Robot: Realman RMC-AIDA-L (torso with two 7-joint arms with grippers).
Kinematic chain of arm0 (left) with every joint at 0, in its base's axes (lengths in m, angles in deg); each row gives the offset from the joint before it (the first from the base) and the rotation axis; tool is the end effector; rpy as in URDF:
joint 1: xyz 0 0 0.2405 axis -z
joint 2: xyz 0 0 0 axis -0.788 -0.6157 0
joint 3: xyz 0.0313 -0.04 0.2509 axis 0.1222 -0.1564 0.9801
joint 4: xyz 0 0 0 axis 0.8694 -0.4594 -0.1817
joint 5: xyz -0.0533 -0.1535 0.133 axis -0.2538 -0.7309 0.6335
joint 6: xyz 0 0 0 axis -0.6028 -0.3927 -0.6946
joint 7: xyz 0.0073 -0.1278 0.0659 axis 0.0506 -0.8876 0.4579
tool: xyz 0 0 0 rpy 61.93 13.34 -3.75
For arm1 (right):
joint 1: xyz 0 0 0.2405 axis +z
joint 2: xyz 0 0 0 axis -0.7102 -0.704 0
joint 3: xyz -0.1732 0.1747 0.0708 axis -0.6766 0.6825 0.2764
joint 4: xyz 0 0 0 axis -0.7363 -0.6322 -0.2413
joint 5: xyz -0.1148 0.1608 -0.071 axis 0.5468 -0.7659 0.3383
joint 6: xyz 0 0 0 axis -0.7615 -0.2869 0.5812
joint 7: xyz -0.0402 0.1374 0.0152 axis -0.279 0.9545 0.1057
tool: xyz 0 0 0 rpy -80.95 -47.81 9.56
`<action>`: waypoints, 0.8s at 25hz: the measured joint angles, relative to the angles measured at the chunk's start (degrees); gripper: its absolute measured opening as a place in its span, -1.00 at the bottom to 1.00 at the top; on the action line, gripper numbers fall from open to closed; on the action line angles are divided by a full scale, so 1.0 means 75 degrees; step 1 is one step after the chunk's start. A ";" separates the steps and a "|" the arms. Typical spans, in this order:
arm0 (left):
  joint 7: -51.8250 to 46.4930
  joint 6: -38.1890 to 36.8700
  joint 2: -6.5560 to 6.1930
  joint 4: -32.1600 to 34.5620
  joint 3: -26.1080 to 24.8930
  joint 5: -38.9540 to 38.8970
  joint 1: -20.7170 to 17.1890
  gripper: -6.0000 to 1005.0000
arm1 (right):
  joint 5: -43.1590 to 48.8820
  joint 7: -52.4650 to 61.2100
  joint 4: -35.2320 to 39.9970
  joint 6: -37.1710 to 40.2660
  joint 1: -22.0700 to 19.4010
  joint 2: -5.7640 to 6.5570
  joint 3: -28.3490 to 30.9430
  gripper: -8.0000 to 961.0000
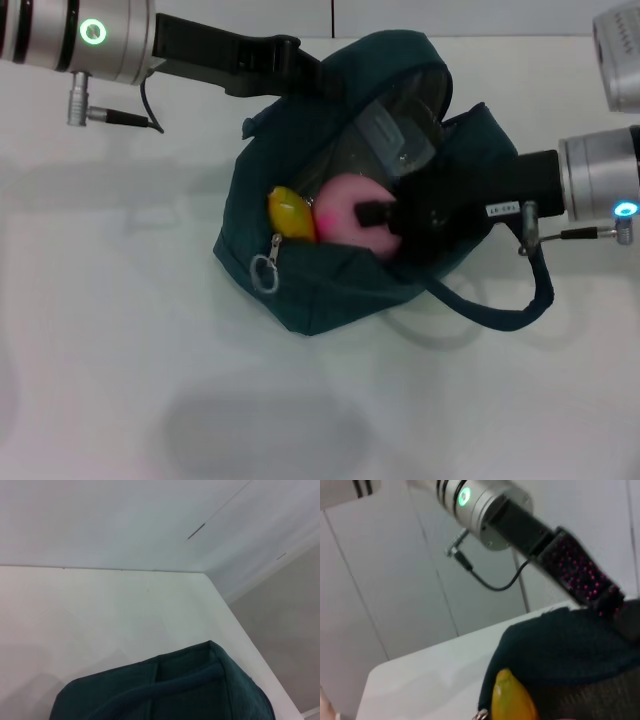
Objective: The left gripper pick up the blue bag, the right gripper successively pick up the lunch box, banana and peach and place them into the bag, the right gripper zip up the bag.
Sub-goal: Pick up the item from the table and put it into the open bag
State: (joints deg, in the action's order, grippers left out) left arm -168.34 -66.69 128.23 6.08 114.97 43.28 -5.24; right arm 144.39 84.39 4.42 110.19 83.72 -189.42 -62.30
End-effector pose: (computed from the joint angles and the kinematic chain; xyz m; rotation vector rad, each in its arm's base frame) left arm -0.1435 0.4036 0.0272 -2.6250 -1.5189 -0.5212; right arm 0.1611 0.3625 -0.0397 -2.9863 0.4214 0.6532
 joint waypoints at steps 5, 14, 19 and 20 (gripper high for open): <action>0.0007 0.0003 0.0004 -0.0012 0.0000 -0.0005 -0.0001 -0.88 | -0.0047 -0.0019 0.0027 0.0020 -0.0162 -0.0012 0.0494 -0.76; 0.0004 0.0003 0.0004 -0.0021 0.0000 -0.0010 -0.0001 -0.88 | -0.0107 -0.0047 0.0249 -0.0259 -0.0339 0.0002 0.0540 -0.75; -0.0009 -0.0047 0.0023 -0.0044 0.0000 -0.0079 0.0018 -0.88 | -0.0197 -0.0068 0.0167 -0.0677 -0.0229 -0.0050 0.0413 -0.39; -0.0006 -0.0053 0.0039 -0.0046 0.0000 -0.0081 0.0029 -0.88 | -0.0369 -0.0166 0.0151 -0.0733 -0.0201 -0.0069 0.0360 -0.32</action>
State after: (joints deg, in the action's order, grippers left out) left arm -168.39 -67.09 128.52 5.73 114.97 42.67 -5.02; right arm 141.63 83.14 5.55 104.69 82.22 -189.93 -59.61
